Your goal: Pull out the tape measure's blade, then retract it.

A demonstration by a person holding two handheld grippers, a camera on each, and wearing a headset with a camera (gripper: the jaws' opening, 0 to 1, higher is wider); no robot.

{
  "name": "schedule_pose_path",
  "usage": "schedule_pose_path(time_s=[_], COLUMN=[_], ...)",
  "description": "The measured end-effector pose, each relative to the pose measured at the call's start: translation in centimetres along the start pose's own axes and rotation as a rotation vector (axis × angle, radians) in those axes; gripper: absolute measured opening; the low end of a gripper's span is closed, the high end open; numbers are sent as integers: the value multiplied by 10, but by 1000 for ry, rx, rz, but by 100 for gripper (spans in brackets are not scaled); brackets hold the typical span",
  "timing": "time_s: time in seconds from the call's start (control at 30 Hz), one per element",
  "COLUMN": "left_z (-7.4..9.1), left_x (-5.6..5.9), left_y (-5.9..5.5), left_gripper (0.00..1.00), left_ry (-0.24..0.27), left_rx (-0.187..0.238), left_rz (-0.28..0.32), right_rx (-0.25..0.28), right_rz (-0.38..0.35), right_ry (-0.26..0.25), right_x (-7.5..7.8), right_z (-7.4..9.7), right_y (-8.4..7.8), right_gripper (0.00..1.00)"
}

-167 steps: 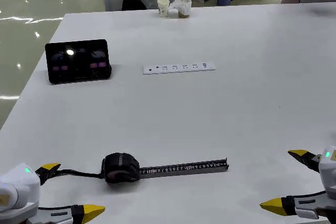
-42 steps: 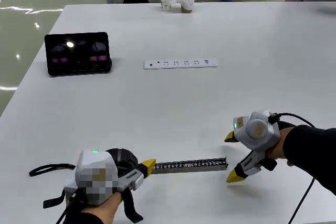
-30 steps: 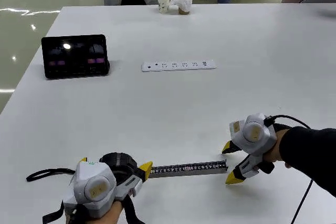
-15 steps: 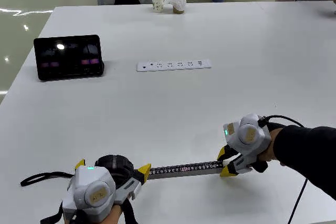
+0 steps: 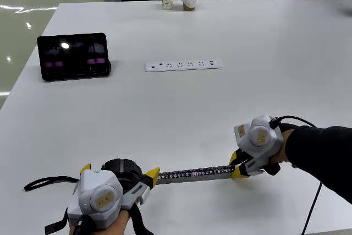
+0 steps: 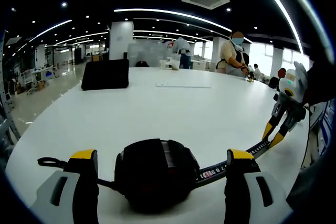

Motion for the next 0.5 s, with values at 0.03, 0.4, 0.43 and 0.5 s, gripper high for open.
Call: schedule_pose_path(time_s=[0.03,0.4,0.43,0.5], left_z=[-1,-5,-6,-6], left_x=[-1,-5,-5,-4], left_y=[0,-9,-9,-8], left_gripper=[98,85,84,78], left_ry=[1,14,12,5], left_rx=[-3,-45,-44,-44], left_rz=[8,2,2,12], right_rx=[-4,-36,-40,-49], right_rz=[-5,-50,-47,-50], right_ry=[-1,-2,-6,-9], right_x=[0,0,0,0], right_z=[0,-1,-1,-1], right_y=[0,1,1,1], right_gripper=[12,11,11,11])
Point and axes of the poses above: the centre of the closed fingertips' face, and the gripper's own axes: z roughly backward along the fingers, x roughly to its right, y roughly out of its top, the point moved 2 cm from there along z, roughly backward along the fingers, and after that the axes turned 15 degrees about -x, right-handed, at the moved point
